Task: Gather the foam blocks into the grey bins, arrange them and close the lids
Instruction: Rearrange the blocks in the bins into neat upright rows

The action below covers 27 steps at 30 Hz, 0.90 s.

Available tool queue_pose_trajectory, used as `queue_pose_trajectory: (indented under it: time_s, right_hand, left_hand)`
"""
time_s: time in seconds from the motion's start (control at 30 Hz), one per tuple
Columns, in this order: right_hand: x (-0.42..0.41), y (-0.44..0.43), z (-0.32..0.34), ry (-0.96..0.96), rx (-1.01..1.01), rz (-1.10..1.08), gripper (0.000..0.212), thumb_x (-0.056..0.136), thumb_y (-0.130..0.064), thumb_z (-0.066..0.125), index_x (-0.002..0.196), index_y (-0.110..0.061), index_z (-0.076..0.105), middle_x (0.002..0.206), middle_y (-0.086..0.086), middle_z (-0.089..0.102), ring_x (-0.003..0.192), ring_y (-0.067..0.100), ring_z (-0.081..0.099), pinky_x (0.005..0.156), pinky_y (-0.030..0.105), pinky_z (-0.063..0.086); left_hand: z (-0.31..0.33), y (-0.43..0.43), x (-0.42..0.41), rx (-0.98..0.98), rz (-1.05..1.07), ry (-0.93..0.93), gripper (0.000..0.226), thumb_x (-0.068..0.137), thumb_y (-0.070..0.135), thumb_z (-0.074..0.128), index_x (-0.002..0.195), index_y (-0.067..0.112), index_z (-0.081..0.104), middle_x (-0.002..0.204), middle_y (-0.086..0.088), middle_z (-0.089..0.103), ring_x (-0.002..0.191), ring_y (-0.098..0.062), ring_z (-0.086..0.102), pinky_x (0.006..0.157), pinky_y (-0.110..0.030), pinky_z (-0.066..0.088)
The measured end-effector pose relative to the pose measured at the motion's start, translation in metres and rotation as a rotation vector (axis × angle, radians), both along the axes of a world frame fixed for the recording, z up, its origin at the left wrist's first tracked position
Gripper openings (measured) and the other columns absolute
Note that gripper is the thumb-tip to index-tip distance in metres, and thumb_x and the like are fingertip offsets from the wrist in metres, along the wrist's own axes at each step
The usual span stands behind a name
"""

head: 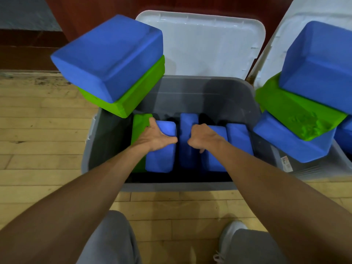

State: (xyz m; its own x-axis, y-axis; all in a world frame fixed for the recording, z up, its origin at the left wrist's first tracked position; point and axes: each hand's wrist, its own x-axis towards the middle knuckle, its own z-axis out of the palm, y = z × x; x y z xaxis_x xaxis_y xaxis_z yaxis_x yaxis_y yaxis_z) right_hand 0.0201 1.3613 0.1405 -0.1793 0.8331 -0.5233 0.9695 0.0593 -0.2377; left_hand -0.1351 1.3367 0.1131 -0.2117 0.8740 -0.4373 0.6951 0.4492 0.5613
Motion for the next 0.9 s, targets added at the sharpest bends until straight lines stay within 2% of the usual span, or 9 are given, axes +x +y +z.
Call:
queue_pose_trajectory:
  time_s: [0.13, 0.2, 0.33, 0.43, 0.53, 0.63, 0.7, 0.77, 0.9]
  right_hand:
    - [-0.009, 0.006, -0.011, -0.149, -0.068, 0.078, 0.032, 0.094, -0.016, 0.047, 0.121, -0.002, 0.057, 0.133, 0.017, 0.052, 0.111, 0.034, 0.060, 0.070, 0.034, 0.050]
    - [-0.015, 0.008, -0.024, -0.209, -0.131, 0.073, 0.045, 0.096, -0.029, 0.049, 0.134, -0.004, 0.050, 0.141, 0.014, 0.048, 0.119, 0.032, 0.056, 0.086, 0.038, 0.051]
    - [-0.026, 0.004, -0.049, -0.285, -0.182, 0.008, 0.091, 0.088, -0.050, 0.057, 0.152, -0.004, 0.010, 0.154, 0.014, 0.030, 0.135, 0.031, 0.041, 0.104, 0.040, 0.040]
    - [-0.029, 0.002, -0.054, -0.331, -0.213, 0.054, 0.095, 0.093, -0.035, 0.053, 0.151, -0.010, -0.018, 0.158, 0.015, 0.021, 0.141, 0.031, 0.032, 0.109, 0.041, 0.032]
    - [-0.030, 0.000, -0.056, -0.285, -0.268, 0.091, 0.099, 0.093, -0.044, 0.050, 0.147, -0.020, -0.029, 0.158, 0.013, 0.023, 0.139, 0.031, 0.035, 0.110, 0.043, 0.031]
    - [-0.031, -0.003, -0.065, -0.174, -0.256, 0.041, 0.105, 0.090, -0.052, 0.054, 0.146, -0.022, -0.030, 0.156, 0.016, 0.026, 0.136, 0.031, 0.041, 0.108, 0.038, 0.034]
    - [-0.029, -0.004, -0.066, -0.094, -0.201, -0.020, 0.105, 0.088, -0.050, 0.058, 0.150, -0.024, -0.022, 0.155, 0.016, 0.029, 0.134, 0.032, 0.043, 0.104, 0.037, 0.038]
    - [-0.026, -0.001, -0.058, -0.027, -0.140, -0.076, 0.105, 0.083, -0.051, 0.064, 0.153, -0.024, -0.010, 0.152, 0.015, 0.034, 0.131, 0.034, 0.046, 0.101, 0.038, 0.042]
    - [-0.024, 0.007, -0.028, 0.096, -0.011, -0.104, 0.093, 0.075, -0.052, 0.070, 0.147, -0.017, 0.023, 0.143, 0.013, 0.046, 0.125, 0.034, 0.049, 0.099, 0.039, 0.046]
  left_hand:
    - [0.003, -0.003, -0.019, -0.145, -0.006, 0.039, 0.108, 0.076, 0.051, 0.071, 0.149, 0.004, 0.007, 0.140, -0.012, 0.045, 0.123, -0.026, 0.050, 0.085, -0.028, 0.038]
    - [0.000, -0.008, -0.022, -0.171, -0.017, 0.035, 0.110, 0.075, 0.054, 0.071, 0.147, 0.005, 0.004, 0.141, -0.012, 0.044, 0.125, -0.027, 0.049, 0.090, -0.030, 0.039]
    - [-0.014, -0.013, -0.017, -0.171, -0.031, -0.040, 0.117, 0.069, 0.067, 0.070, 0.147, 0.010, 0.004, 0.151, -0.014, 0.031, 0.134, -0.028, 0.041, 0.102, -0.032, 0.036]
    - [-0.018, -0.015, -0.012, -0.157, -0.038, -0.085, 0.115, 0.074, 0.068, 0.063, 0.151, 0.014, -0.002, 0.156, -0.017, 0.018, 0.139, -0.031, 0.032, 0.107, -0.033, 0.032]
    - [-0.019, -0.015, -0.019, -0.188, -0.040, -0.083, 0.110, 0.079, 0.067, 0.057, 0.152, 0.017, -0.008, 0.158, -0.019, 0.010, 0.144, -0.032, 0.024, 0.111, -0.034, 0.026]
    - [-0.017, -0.016, -0.029, -0.193, 0.002, -0.147, 0.109, 0.080, 0.060, 0.063, 0.153, 0.017, -0.006, 0.158, -0.013, 0.017, 0.144, -0.028, 0.025, 0.114, -0.033, 0.027]
    - [-0.016, -0.015, -0.031, -0.138, 0.067, -0.220, 0.105, 0.080, 0.049, 0.071, 0.153, 0.013, 0.005, 0.155, -0.009, 0.029, 0.140, -0.025, 0.033, 0.112, -0.033, 0.032]
    - [-0.014, -0.017, -0.029, -0.075, 0.114, -0.212, 0.098, 0.080, 0.042, 0.073, 0.151, 0.010, 0.013, 0.147, -0.008, 0.039, 0.133, -0.025, 0.042, 0.104, -0.029, 0.037]
    - [-0.009, -0.024, -0.030, -0.036, 0.168, -0.170, 0.092, 0.082, 0.040, 0.071, 0.149, 0.011, 0.015, 0.141, -0.014, 0.045, 0.125, -0.030, 0.049, 0.091, -0.030, 0.039]
